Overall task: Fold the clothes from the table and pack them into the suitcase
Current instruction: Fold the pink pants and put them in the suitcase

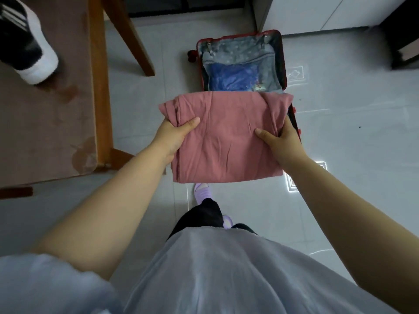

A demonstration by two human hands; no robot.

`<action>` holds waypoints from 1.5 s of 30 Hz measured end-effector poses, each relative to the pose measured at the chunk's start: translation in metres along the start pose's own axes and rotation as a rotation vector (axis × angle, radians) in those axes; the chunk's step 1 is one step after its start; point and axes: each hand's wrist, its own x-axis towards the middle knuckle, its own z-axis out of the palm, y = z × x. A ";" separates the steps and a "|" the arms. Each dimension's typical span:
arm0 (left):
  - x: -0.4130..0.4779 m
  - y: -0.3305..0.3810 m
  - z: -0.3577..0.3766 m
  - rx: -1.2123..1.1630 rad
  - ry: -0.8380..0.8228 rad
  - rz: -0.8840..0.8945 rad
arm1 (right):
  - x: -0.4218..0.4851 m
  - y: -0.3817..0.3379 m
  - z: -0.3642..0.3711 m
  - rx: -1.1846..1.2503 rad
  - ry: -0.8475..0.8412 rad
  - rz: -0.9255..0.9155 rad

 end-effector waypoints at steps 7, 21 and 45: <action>0.065 0.016 0.068 0.101 -0.028 -0.062 | 0.071 0.003 -0.049 -0.055 0.043 0.070; 0.181 -0.061 0.207 0.173 0.260 -0.237 | 0.233 0.083 -0.132 -0.248 -0.130 0.190; 0.592 -0.343 0.167 0.464 0.636 -0.174 | 0.573 0.400 0.074 -0.303 -0.025 0.017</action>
